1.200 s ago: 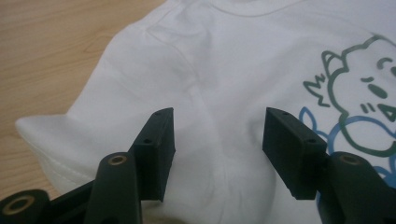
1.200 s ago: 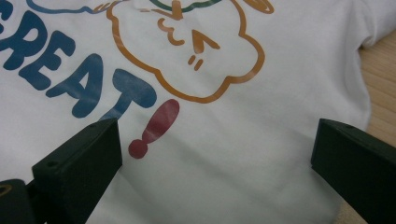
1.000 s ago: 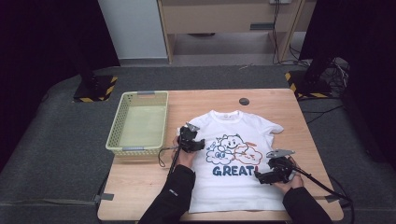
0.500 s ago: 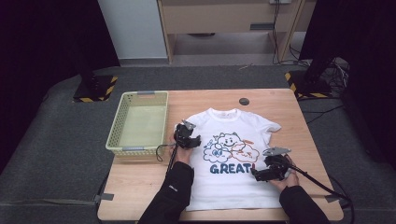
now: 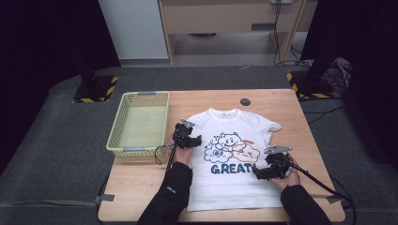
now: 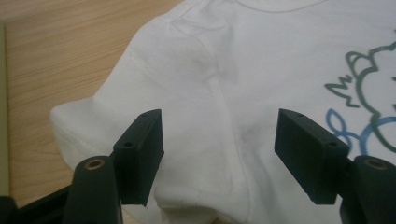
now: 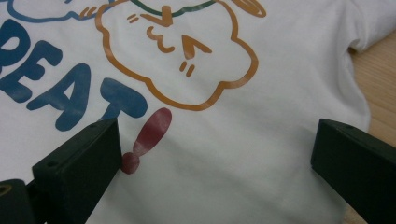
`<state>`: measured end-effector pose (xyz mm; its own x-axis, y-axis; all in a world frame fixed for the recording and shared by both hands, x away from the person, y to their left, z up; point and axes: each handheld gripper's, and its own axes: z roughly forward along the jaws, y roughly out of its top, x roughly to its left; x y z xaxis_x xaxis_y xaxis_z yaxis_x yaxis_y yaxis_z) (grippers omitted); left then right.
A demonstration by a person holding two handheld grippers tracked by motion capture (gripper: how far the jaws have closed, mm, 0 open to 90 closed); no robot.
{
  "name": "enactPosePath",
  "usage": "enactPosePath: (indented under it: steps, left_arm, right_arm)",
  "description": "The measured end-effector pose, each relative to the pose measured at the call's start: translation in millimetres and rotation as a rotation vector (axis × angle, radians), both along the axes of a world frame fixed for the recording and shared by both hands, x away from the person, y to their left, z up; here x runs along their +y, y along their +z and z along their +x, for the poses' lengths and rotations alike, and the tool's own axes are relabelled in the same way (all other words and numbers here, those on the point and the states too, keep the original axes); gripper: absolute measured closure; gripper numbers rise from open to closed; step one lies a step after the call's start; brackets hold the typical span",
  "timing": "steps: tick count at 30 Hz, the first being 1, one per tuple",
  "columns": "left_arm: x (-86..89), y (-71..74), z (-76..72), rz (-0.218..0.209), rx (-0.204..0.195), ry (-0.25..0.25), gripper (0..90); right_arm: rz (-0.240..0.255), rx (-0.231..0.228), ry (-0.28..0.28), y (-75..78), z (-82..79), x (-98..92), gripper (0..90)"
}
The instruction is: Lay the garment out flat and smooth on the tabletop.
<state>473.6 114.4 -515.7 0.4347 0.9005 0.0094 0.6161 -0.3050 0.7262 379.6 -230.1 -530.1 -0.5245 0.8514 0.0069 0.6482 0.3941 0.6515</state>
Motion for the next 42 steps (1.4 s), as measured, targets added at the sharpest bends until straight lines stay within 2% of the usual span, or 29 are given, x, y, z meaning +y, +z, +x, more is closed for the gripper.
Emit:
enactPosePath:
  steps: [4, 8, 12, 17, 25, 35, 42]
  left_arm:
    - [-0.2, 8.9, -4.5, -0.065, -0.01, -0.032, 30.6]
    - [-3.5, 15.6, -9.5, -0.078, -0.015, -0.062, 28.1]
    - [-4.6, 20.4, -15.0, -0.071, -0.019, -0.082, 26.6]
    - [-0.3, 27.9, -18.6, -0.111, -0.011, -0.085, 25.9]
    - [6.7, 39.9, -30.9, -0.091, -0.011, -0.114, 23.1]
    - [15.3, 53.8, -58.7, -0.121, -0.028, -0.186, 21.9]
    - [17.1, 54.7, -77.3, -0.138, -0.023, -0.229, 20.9]
  right_arm:
    - [0.022, -0.017, -0.007, 5.1, -0.3, -2.4, 2.4]
    - [0.038, -0.04, -0.019, 11.4, -1.0, -5.2, 2.2]
    - [0.06, -0.066, -0.031, 19.7, -2.8, -9.1, 2.2]
    - [0.085, -0.09, -0.042, 27.7, -4.3, -15.2, 2.3]
    - [0.069, -0.094, -0.062, 28.8, -7.8, -27.2, 2.0]
    - [0.086, -0.113, -0.102, 34.7, -10.4, -45.1, 2.0]
    - [0.094, -0.115, -0.121, 36.5, -12.5, -53.8, 2.0]
